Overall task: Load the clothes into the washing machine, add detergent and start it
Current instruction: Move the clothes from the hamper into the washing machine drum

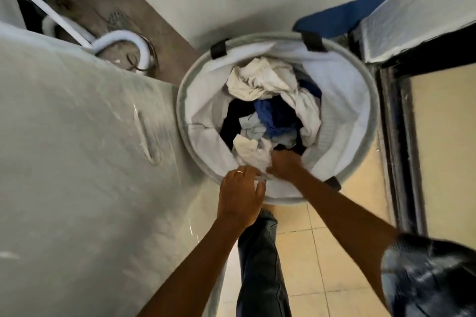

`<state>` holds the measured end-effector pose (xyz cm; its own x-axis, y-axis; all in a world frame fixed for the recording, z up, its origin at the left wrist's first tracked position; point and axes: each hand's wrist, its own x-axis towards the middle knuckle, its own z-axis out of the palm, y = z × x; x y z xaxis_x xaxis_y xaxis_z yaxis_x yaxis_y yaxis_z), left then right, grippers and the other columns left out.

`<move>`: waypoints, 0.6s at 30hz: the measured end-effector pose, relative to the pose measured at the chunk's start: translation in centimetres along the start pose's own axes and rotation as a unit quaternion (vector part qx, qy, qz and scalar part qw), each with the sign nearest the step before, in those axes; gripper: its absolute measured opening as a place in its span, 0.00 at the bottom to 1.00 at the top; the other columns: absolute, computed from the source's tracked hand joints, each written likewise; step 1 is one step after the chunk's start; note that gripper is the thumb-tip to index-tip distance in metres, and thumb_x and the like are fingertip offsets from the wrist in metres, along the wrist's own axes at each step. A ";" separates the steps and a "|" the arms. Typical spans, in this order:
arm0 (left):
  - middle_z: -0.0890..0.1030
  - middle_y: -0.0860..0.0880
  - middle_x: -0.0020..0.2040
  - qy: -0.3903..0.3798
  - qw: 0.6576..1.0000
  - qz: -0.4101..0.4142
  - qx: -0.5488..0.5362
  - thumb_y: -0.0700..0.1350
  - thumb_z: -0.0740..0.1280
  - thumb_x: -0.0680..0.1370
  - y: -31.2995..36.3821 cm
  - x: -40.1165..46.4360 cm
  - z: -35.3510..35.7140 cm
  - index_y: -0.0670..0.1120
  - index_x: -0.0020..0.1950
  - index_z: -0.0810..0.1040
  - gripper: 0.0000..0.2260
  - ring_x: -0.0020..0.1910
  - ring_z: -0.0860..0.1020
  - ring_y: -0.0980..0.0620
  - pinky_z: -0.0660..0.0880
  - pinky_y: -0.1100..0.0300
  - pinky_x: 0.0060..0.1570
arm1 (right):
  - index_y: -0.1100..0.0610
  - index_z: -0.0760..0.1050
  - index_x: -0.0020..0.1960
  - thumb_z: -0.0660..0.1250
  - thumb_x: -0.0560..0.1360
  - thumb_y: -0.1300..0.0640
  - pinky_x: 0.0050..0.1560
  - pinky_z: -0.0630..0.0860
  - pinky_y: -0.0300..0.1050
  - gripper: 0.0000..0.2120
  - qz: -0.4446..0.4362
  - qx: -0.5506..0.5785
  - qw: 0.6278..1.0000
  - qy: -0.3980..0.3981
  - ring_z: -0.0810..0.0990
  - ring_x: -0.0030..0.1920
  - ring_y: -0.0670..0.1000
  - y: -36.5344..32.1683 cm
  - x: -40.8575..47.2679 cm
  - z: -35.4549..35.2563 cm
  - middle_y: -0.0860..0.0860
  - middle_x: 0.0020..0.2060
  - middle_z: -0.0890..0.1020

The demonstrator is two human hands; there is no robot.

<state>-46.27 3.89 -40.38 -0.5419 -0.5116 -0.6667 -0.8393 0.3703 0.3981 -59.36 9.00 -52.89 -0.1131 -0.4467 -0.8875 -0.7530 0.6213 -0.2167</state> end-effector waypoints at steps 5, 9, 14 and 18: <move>0.76 0.48 0.63 0.020 0.995 -0.055 -0.086 0.50 0.59 0.80 1.7 -1.5 -3.5 0.47 0.64 0.72 0.15 0.60 0.73 0.50 0.70 0.57 0.59 | 0.63 0.74 0.51 0.65 0.75 0.48 0.42 0.68 0.48 0.17 0.003 0.193 0.974 0.117 0.78 0.49 0.60 -1.3 -8.7 -6.2 0.61 0.46 0.80; 0.68 0.47 0.71 0.064 0.959 -0.115 -0.251 0.55 0.57 0.81 4.8 -3.3 -7.7 0.47 0.73 0.63 0.23 0.69 0.68 0.49 0.67 0.55 0.66 | 0.66 0.74 0.42 0.70 0.71 0.51 0.35 0.63 0.48 0.17 -0.010 0.323 0.928 0.186 0.76 0.39 0.59 -1.3 -16.2 -11.8 0.62 0.36 0.77; 0.66 0.49 0.73 0.090 0.909 -0.111 -0.393 0.59 0.55 0.80 9.2 -6.0 -13.3 0.50 0.75 0.59 0.26 0.70 0.67 0.48 0.65 0.51 0.69 | 0.50 0.76 0.50 0.71 0.72 0.59 0.51 0.76 0.41 0.09 -0.108 0.518 0.828 0.185 0.80 0.48 0.45 -3.2 -27.4 -18.0 0.49 0.49 0.82; 0.73 0.47 0.67 0.132 0.821 -0.051 -0.553 0.57 0.54 0.81 13.3 -8.6 -18.0 0.44 0.70 0.67 0.23 0.67 0.71 0.45 0.71 0.55 0.64 | 0.48 0.75 0.60 0.73 0.70 0.57 0.58 0.77 0.51 0.19 -0.173 0.551 0.794 0.192 0.80 0.55 0.49 -5.2 -35.2 -20.5 0.48 0.54 0.82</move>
<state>-53.53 -0.71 -18.04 -0.3343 -0.7004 -0.6307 -0.3275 -0.5411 0.7746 -64.73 8.32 -12.16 -0.3707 -0.7456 -0.5538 0.2182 0.5097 -0.8322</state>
